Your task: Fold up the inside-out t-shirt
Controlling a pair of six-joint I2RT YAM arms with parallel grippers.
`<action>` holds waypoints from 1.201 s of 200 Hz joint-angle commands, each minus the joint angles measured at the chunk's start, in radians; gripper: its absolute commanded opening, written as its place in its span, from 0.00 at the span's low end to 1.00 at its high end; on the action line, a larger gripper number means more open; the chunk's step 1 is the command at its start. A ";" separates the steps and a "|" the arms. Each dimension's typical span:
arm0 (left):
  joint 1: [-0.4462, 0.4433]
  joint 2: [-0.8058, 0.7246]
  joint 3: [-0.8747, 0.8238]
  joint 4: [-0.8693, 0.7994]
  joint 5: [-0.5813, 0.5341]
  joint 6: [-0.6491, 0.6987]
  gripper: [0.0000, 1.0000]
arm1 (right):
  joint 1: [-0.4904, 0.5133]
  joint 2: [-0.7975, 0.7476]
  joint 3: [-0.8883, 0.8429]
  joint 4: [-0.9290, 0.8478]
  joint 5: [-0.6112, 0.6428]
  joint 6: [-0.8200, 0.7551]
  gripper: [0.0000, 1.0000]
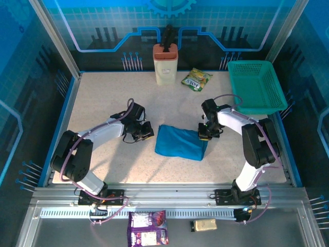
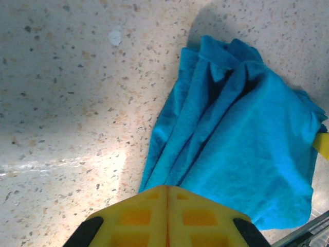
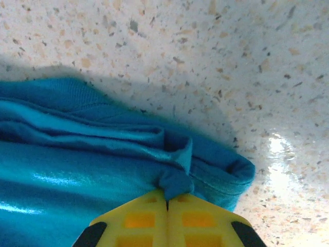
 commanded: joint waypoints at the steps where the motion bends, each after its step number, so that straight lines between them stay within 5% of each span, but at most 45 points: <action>1: 0.001 0.018 0.052 -0.004 0.045 0.028 0.08 | -0.012 -0.009 0.005 0.023 0.029 -0.015 0.00; 26: -0.038 0.050 0.108 -0.015 0.059 0.039 0.08 | -0.011 -0.019 0.019 -0.006 0.029 -0.018 0.00; 47: -0.083 0.083 0.168 -0.037 0.054 0.042 0.08 | 0.011 -0.062 0.064 -0.096 0.093 -0.023 0.21; 66: -0.123 0.122 0.214 -0.040 0.054 0.037 0.08 | 0.038 -0.120 0.104 -0.170 0.092 -0.026 0.29; 128: -0.162 0.283 0.397 -0.183 -0.131 0.111 0.05 | 0.194 -0.200 0.040 -0.096 -0.271 0.071 0.32; 150: -0.160 0.338 0.465 -0.233 -0.175 0.142 0.05 | 0.213 -0.189 -0.040 -0.025 -0.307 0.109 0.33; 207: -0.153 0.512 0.558 -0.306 -0.240 0.179 0.04 | 0.196 -0.107 -0.251 0.020 -0.078 0.122 0.32; 240: -0.154 0.548 0.572 -0.309 -0.264 0.184 0.04 | 0.194 -0.117 -0.260 0.011 -0.078 0.123 0.32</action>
